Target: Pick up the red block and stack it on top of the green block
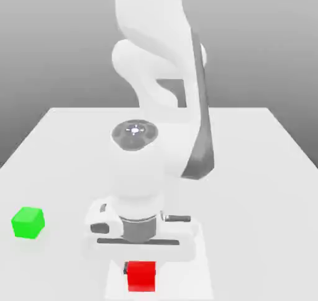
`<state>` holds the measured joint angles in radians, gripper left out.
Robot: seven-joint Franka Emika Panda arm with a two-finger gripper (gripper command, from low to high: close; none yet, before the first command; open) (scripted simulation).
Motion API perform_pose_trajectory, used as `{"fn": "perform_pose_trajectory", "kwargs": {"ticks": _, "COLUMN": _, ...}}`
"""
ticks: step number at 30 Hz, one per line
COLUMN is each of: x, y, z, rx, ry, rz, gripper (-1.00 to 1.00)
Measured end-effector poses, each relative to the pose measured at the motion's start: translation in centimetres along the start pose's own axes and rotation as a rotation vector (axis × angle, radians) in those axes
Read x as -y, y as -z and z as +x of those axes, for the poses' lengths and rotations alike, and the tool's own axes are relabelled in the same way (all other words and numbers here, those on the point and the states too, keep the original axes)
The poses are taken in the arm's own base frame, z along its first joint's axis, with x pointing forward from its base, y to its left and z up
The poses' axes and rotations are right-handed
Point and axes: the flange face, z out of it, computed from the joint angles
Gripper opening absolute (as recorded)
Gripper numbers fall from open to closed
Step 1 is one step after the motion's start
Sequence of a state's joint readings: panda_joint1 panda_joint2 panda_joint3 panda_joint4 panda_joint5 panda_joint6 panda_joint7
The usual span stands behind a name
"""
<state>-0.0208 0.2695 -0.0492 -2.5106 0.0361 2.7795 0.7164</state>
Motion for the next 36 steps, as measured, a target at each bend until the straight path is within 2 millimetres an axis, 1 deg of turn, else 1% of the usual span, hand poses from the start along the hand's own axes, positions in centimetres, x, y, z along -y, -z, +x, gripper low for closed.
{"fn": "perform_pose_trajectory", "kwargs": {"ticks": 2, "x": -0.2, "y": 2.3, "z": 0.0, "rx": 0.0, "ry": -0.001, "rz": 0.0, "gripper": -1.0}}
{"fn": "perform_pose_trajectory", "kwargs": {"ticks": 3, "x": -0.9, "y": 2.9, "z": 0.5, "rx": -0.002, "ry": -0.009, "rz": -0.002, "gripper": -1.0}}
{"fn": "perform_pose_trajectory", "kwargs": {"ticks": 6, "x": -4.2, "y": 3.8, "z": 2.7, "rx": -0.012, "ry": -0.042, "rz": -0.012, "gripper": -1.0}}
{"fn": "perform_pose_trajectory", "kwargs": {"ticks": 12, "x": -12.0, "y": 5.0, "z": 6.6, "rx": -0.022, "ry": -0.122, "rz": -0.024, "gripper": -1.0}}
{"fn": "perform_pose_trajectory", "kwargs": {"ticks": 16, "x": -17.8, "y": 5.8, "z": 8.4, "rx": -0.021, "ry": -0.187, "rz": -0.025, "gripper": -1.0}}
{"fn": "perform_pose_trajectory", "kwargs": {"ticks": 20, "x": -23.3, "y": 6.4, "z": 9.2, "rx": -0.015, "ry": -0.242, "rz": -0.019, "gripper": -1.0}}
{"fn": "perform_pose_trajectory", "kwargs": {"ticks": 25, "x": -29.9, "y": 6.7, "z": 9.2, "rx": -0.002, "ry": -0.307, "rz": -0.003, "gripper": -1.0}}
{"fn": "perform_pose_trajectory", "kwargs": {"ticks": 26, "x": -30.7, "y": 6.5, "z": 9.2, "rx": -0.002, "ry": -0.32, "rz": 0.0, "gripper": -1.0}}
{"fn": "perform_pose_trajectory", "kwargs": {"ticks": 27, "x": -30.6, "y": 6.1, "z": 9.3, "rx": -0.003, "ry": -0.312, "rz": 0.001, "gripper": -1.0}}
{"fn": "perform_pose_trajectory", "kwargs": {"ticks": 28, "x": -29.9, "y": 5.6, "z": 9.3, "rx": -0.004, "ry": -0.294, "rz": 0.002, "gripper": -1.0}}
{"fn": "perform_pose_trajectory", "kwargs": {"ticks": 29, "x": -29.8, "y": 5.0, "z": 9.4, "rx": -0.004, "ry": -0.291, "rz": 0.003, "gripper": -1.0}}
{"fn": "perform_pose_trajectory", "kwargs": {"ticks": 35, "x": -29.9, "y": 0.6, "z": 9.2, "rx": -0.001, "ry": -0.293, "rz": 0.001, "gripper": -1.0}}
{"fn": "perform_pose_trajectory", "kwargs": {"ticks": 36, "x": -29.9, "y": 0.2, "z": 9.1, "rx": 0.0, "ry": -0.293, "rz": 0.001, "gripper": 1.0}}
